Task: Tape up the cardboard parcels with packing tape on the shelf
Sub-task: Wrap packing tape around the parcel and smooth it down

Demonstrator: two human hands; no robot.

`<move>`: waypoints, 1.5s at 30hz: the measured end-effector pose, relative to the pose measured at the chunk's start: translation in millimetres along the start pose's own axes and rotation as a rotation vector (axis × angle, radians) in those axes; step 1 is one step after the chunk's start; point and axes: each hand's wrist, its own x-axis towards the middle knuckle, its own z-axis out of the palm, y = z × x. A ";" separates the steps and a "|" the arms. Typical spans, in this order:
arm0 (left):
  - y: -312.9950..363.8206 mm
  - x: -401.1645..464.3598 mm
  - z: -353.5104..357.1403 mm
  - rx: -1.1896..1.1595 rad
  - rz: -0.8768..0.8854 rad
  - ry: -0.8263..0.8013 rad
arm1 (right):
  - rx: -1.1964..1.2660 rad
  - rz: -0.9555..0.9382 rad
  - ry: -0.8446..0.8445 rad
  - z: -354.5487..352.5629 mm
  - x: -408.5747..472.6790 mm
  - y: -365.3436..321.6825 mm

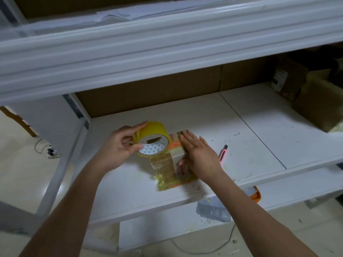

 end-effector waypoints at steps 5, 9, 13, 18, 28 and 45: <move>-9.1 -0.8 1.3 0.058 0.053 0.039 | -0.148 -0.017 0.039 -2.0 3.3 -23.6; -9.7 -5.6 17.7 -0.224 0.029 -0.015 | -0.126 -0.055 0.038 6.1 4.1 -26.4; -11.3 -7.2 3.5 -0.186 0.030 0.003 | -0.135 -0.063 0.009 4.2 6.1 -17.7; -31.8 -24.6 -28.2 -0.028 -0.034 -0.010 | -0.161 -0.034 0.002 1.6 7.5 -17.1; -60.9 -43.3 -16.0 -0.134 -0.137 0.040 | -0.127 -0.073 0.011 7.2 10.2 -21.7; -51.2 -21.4 2.8 -0.169 -0.328 0.067 | 0.139 -0.115 0.167 28.7 11.9 -50.1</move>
